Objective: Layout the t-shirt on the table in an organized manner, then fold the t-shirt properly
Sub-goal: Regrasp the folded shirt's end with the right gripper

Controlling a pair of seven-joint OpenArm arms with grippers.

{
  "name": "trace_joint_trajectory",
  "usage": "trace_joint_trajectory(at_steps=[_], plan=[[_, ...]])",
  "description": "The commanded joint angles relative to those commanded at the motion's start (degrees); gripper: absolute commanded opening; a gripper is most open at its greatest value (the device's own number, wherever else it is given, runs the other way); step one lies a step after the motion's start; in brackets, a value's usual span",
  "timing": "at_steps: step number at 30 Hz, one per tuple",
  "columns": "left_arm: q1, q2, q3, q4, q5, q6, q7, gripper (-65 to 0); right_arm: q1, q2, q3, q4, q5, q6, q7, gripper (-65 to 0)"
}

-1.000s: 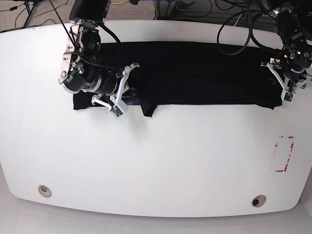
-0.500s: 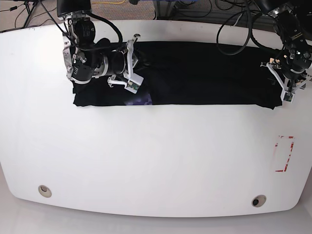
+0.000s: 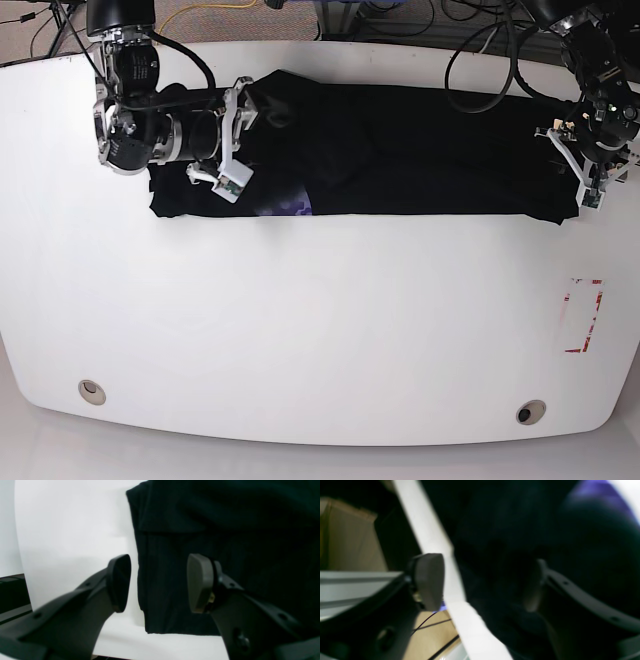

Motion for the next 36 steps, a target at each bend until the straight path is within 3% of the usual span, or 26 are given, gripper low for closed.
trace_joint_trajectory(at_steps=[5,9,12,16,21,30,36], plan=[[-0.53,0.44,-0.97,0.09,-0.18,0.0,0.09,-31.0,-0.09,-1.85,3.87,0.0,-8.0,0.0,1.23,-44.7],[-3.34,2.29,-4.31,-0.26,-3.52,0.0,0.44,-30.6,-0.26,-4.4,4.04,0.09,-20.66,0.0,1.41,-54.7],[-4.75,2.29,-5.36,-0.35,-5.8,0.0,2.99,-30.4,-1.14,-6.86,4.04,0.09,-29.54,0.0,3.08,-57.2],[-7.65,2.46,-5.45,-0.35,-6.33,0.0,5.19,-27.4,-2.99,-8.97,3.96,0.09,-41.67,0.0,9.67,-57.1],[-10.46,2.37,-5.19,-2.02,-6.68,0.0,5.19,-26.4,-3.87,-11.43,3.87,-1.93,-51.69,0.0,15.03,-57.1],[-15.03,-0.44,-2.2,-11.96,-6.68,0.0,5.1,-22.9,-4.04,-11.69,3.87,-4.22,-52.31,0.0,16.09,-57.5],[-17.05,-0.53,-0.26,-17.05,-6.59,0.0,4.31,-22.9,-4.22,-11.78,3.96,-4.22,-52.31,0.0,16.09,-57.5]])
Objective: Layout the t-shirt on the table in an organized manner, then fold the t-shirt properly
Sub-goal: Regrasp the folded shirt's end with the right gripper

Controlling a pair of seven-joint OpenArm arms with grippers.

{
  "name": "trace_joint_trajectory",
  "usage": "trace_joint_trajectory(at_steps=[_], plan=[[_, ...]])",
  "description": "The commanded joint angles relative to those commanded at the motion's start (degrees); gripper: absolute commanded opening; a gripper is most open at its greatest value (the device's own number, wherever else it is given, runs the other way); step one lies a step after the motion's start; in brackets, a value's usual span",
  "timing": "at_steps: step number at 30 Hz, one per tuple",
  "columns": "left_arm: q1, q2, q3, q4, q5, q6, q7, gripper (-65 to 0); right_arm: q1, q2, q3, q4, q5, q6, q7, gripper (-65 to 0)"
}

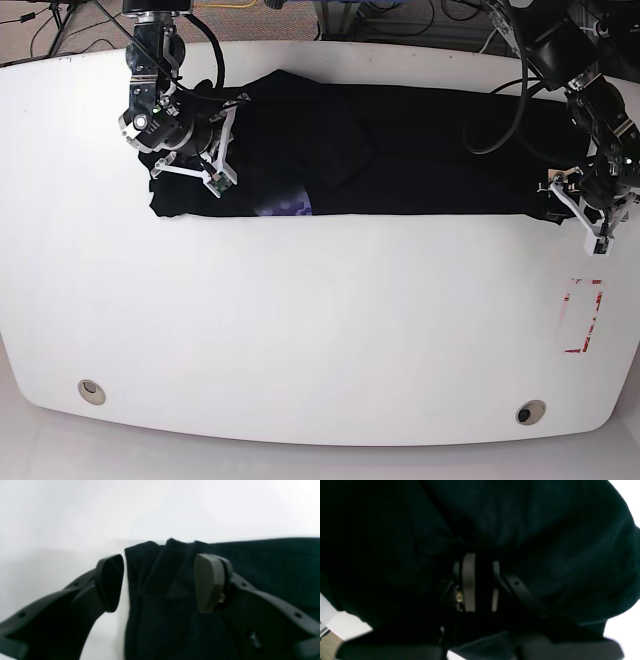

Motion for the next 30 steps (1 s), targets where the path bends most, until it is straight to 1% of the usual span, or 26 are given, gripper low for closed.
trace_joint_trajectory(at_steps=[4,6,7,9,10,11,13,14,16,17,18,24,27,30], plan=[[-0.7,-0.09,0.7,-2.73,0.26,0.0,-3.34,-22.9,-0.7,-0.09,0.0,0.0,0.0,0.0,0.0,-57.5],[-0.79,-0.18,1.76,-4.04,0.26,0.0,-4.13,-23.2,-0.7,-0.09,0.0,0.0,0.0,0.0,0.0,-57.5],[-0.79,-0.7,2.37,-4.4,0.26,0.0,-4.4,-23.9,-0.79,-0.09,0.0,0.0,0.0,0.0,0.09,-57.5],[-0.79,-1.67,3.96,-5.19,0.18,0.0,-4.48,-27.6,-0.88,-0.09,0.0,0.09,0.0,0.0,0.09,-57.5],[-0.79,-2.02,4.66,-5.45,0.0,0.0,-4.48,-31.7,-0.88,-0.09,0.09,0.09,0.0,0.0,0.09,-57.5],[-0.79,-2.2,4.92,-5.54,0.0,0.0,-4.48,-33.9,-0.88,-0.09,0.09,0.09,0.0,0.0,0.09,-57.5],[-0.79,-2.29,5.54,-5.36,0.0,0.0,-4.57,-45.3,-0.88,-0.09,0.18,0.09,0.0,0.0,0.09,-57.5],[-0.79,-2.29,5.54,-5.27,0.09,0.0,-4.57,-49.4,-0.88,-0.09,0.18,0.09,0.0,0.0,0.09,-57.5],[-0.79,-2.46,5.54,-5.27,-0.09,0.0,-4.48,-60.1,-0.88,-0.09,0.18,0.09,0.0,0.0,0.09,-57.7],[-0.7,-2.46,5.54,-5.19,-0.09,0.0,-4.4,-62.1,-0.88,-0.09,0.26,0.09,0.0,0.0,0.09,-57.7],[-0.62,-2.46,5.45,-4.75,0.0,0.0,-4.31,-62.9,-0.88,-0.09,0.26,0.09,0.0,0.0,0.09,-57.7],[1.67,-2.64,5.19,0.62,0.09,0.0,-4.22,-62.2,-0.62,-0.18,0.26,0.09,0.0,0.0,0.09,-57.7],[3.96,-4.13,5.45,4.22,-0.18,0.0,-4.22,-62.2,-0.62,-0.35,0.35,0.09,0.0,0.0,0.09,-57.7],[5.45,-4.31,5.36,6.07,-0.18,0.0,-4.13,-62.2,-0.53,-1.49,0.44,0.09,-0.18,0.0,0.09,-57.7]])
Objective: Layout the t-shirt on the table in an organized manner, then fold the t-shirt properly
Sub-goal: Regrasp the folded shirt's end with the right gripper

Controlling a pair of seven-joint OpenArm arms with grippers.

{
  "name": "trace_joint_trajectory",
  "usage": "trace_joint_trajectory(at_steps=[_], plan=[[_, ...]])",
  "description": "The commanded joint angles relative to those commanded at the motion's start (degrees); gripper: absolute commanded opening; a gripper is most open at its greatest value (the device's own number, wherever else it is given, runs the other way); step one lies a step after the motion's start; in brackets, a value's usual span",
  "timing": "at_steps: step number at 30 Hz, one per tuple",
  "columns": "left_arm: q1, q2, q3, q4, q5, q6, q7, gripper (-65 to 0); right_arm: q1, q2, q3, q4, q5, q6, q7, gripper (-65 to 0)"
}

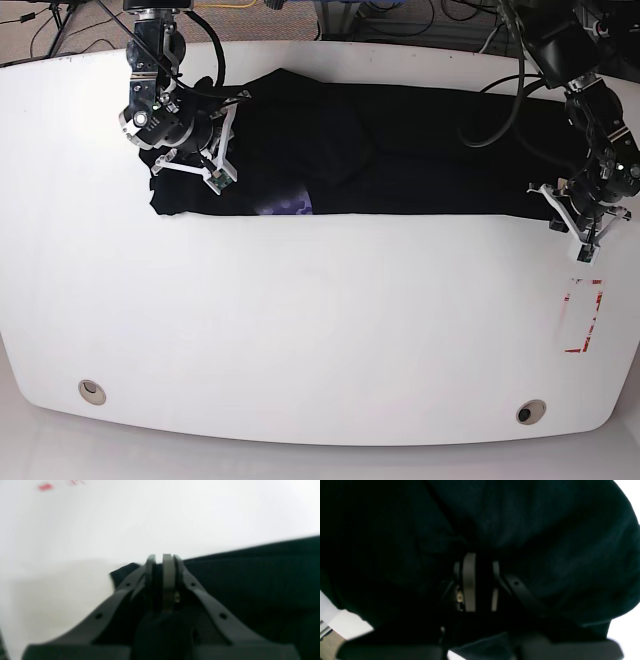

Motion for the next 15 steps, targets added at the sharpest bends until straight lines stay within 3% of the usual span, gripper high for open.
trace_joint_trajectory(at_steps=[9,15], plan=[[4.66,-1.93,-1.41,4.57,0.18,0.0,4.31,-62.4,0.0,-0.53,0.0,0.0,0.0,0.0,0.0,-57.7],[7.82,-2.2,-4.66,6.15,0.09,0.0,4.48,-62.2,0.0,-0.62,0.0,0.0,0.09,0.0,0.0,-57.7]])
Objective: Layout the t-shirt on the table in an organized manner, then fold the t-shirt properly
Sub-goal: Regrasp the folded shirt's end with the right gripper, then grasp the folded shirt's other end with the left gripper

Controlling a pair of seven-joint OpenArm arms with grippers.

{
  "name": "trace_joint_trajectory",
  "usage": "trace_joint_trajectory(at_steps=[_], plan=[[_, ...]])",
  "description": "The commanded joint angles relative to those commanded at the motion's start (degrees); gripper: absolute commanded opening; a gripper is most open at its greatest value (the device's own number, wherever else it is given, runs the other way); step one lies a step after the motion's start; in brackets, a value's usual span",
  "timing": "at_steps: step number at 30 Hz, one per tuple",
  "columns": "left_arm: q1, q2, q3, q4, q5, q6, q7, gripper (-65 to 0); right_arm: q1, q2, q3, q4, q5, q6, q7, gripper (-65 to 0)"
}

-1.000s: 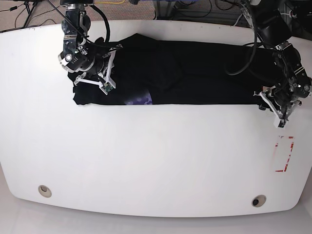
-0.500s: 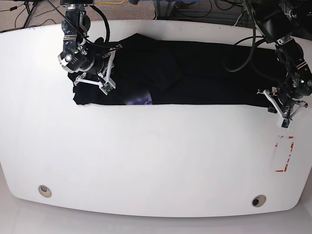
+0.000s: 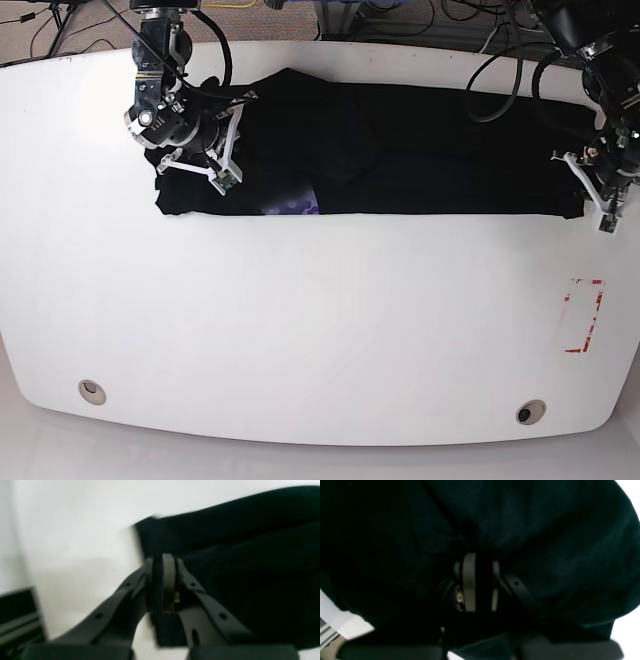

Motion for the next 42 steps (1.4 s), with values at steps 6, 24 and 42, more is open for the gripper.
trace_joint_trajectory(at_steps=[6,24,42], plan=[[3.52,-1.32,-1.93,0.09,0.09,0.0,0.09,-62.2,0.0,0.0,0.0,-0.09,-0.18,0.0,0.0,-57.7],[-1.32,-0.35,-1.93,3.87,-0.18,0.0,3.25,-42.8,0.0,0.0,0.0,-0.09,-0.09,0.0,0.0,-57.7],[-13.89,2.46,6.33,-12.84,0.09,0.0,4.75,-39.3,-0.18,0.0,0.0,0.0,0.0,0.0,0.0,-57.7]])
